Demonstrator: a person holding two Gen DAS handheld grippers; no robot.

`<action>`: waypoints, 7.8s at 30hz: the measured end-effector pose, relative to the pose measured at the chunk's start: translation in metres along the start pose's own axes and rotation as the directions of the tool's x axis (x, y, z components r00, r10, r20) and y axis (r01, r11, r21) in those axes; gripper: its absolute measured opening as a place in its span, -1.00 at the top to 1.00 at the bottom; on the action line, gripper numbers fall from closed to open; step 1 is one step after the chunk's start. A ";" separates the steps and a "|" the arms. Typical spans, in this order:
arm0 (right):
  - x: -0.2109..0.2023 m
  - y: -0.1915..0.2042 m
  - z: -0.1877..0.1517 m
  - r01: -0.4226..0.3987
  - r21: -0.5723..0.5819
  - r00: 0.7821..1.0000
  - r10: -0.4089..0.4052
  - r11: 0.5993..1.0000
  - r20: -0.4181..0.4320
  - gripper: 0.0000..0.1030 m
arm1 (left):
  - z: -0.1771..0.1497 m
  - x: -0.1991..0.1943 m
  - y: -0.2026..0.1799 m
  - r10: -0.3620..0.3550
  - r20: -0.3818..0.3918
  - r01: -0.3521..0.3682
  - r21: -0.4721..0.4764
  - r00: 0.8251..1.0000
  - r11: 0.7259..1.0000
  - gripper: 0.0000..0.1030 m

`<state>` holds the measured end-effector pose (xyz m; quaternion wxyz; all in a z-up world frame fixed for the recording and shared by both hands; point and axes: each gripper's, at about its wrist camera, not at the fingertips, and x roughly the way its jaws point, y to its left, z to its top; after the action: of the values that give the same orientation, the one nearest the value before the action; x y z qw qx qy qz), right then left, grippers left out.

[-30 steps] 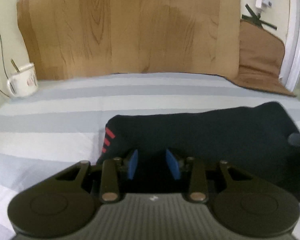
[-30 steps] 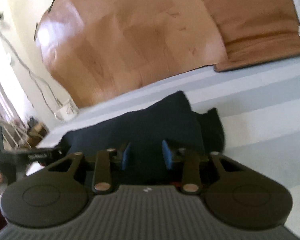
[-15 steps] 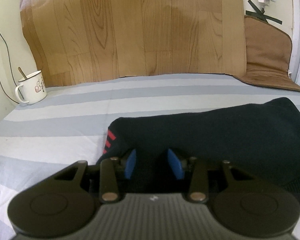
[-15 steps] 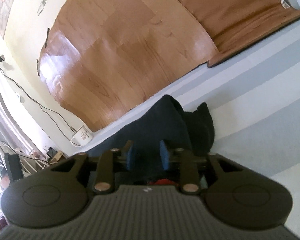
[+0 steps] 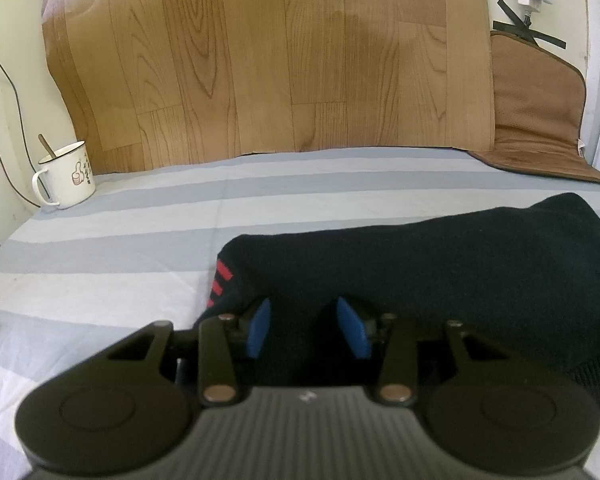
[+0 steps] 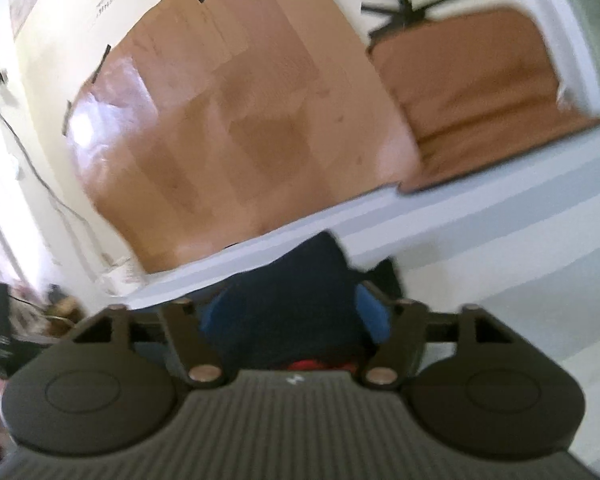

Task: Fold small clothes

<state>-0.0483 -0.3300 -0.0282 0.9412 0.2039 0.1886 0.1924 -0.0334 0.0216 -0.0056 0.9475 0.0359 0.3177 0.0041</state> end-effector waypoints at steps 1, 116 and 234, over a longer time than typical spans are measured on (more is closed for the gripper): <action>0.000 0.003 -0.001 0.022 -0.034 1.000 -0.022 0.999 0.011 -0.56 | 0.000 0.000 0.000 -0.001 0.001 0.001 -0.001 1.000 1.000 0.23; 0.016 -0.021 -0.011 0.010 0.098 0.991 0.003 0.995 -0.131 -1.00 | -0.020 -0.010 0.011 -0.064 0.104 0.063 0.011 0.992 0.998 -0.23; 0.148 0.163 0.027 -0.391 -0.172 0.847 0.280 0.904 -0.451 0.07 | 0.034 0.063 0.094 -0.310 -0.077 0.270 -0.328 0.948 0.905 -1.00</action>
<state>0.0432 -0.1357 0.0284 0.8488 0.0646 0.3189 0.4169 0.0386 0.1151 -0.0103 0.9089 -0.1631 0.3744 -0.0844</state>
